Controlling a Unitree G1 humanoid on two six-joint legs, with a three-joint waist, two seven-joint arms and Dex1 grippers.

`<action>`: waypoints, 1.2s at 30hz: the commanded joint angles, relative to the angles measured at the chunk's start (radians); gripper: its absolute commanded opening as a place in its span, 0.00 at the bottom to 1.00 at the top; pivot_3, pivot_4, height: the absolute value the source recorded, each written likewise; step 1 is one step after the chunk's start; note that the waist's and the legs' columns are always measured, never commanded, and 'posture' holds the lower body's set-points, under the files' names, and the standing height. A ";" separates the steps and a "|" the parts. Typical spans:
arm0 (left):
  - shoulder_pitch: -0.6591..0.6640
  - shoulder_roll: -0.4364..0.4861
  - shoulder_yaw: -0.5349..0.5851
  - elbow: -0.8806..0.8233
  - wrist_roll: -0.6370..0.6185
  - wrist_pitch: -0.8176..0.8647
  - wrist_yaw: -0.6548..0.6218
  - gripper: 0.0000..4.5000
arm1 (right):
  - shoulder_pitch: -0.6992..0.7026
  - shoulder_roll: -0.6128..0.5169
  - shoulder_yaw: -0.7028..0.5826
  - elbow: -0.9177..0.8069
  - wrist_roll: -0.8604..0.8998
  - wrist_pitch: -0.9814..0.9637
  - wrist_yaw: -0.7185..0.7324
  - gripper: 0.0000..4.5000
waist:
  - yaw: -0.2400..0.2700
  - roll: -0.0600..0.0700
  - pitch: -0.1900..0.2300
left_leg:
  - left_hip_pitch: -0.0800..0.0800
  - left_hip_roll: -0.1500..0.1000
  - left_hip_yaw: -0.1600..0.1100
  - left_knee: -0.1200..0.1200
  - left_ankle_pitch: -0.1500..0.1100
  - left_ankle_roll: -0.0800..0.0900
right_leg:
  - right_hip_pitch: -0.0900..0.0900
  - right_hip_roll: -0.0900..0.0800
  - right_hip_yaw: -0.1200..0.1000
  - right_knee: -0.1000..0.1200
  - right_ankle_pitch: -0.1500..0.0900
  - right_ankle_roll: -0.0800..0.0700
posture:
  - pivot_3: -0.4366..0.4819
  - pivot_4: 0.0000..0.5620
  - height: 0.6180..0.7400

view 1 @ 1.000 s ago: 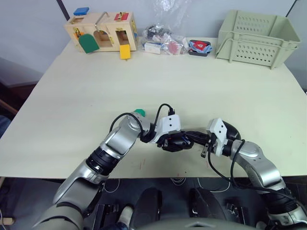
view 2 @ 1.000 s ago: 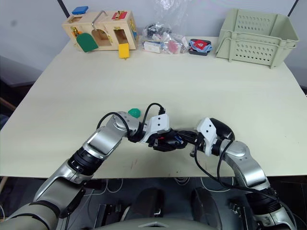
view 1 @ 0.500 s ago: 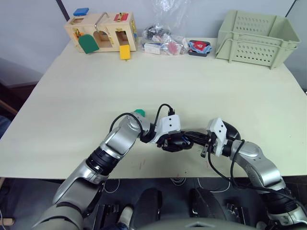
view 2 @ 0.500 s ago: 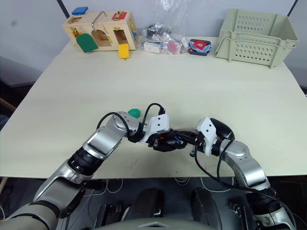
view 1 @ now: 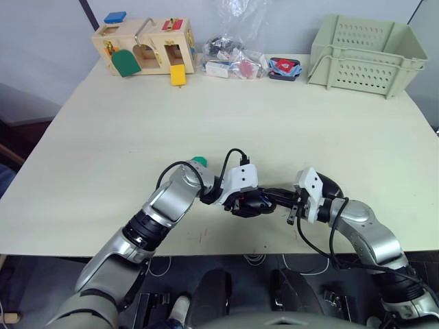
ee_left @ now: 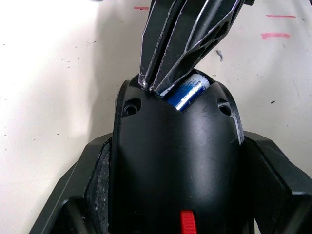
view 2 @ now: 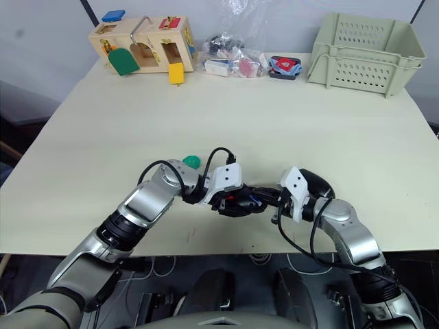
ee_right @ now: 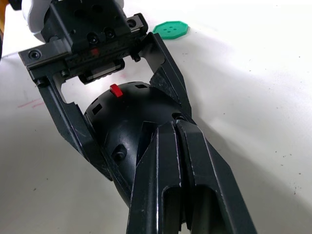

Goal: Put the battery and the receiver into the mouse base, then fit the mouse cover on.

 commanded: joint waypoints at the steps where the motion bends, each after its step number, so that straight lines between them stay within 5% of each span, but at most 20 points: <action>1: 0.016 0.004 -0.020 0.011 -0.003 0.022 -0.007 0.66 | 0.013 -0.012 0.056 0.017 -0.034 -0.037 0.040 0.01 | 0.000 0.000 0.000 | 0.000 0.000 0.000 0.000 0.000 0.000 | 0.000 0.000 0.000 0.000 0.000 0.000 | 0.48 0.27 1.00; 12: 0.021 0.007 -0.023 0.010 -0.002 0.019 -0.009 0.66 | 0.001 -0.020 0.082 0.090 -0.104 -0.177 0.089 0.01 | 0.000 0.000 0.000 | 0.001 0.000 0.001 0.000 0.000 0.000 | 0.000 0.000 0.001 0.000 0.000 0.000 | 0.48 0.27 1.00; 36: 0.022 0.007 -0.022 0.012 -0.004 0.019 -0.010 0.66 | 0.032 0.053 0.049 0.138 -0.040 -0.145 0.084 0.01 | -0.006 -0.001 -0.004 | 0.003 0.001 0.003 -0.001 0.000 0.000 | 0.000 0.001 0.003 0.000 0.000 0.000 | 0.48 0.27 1.00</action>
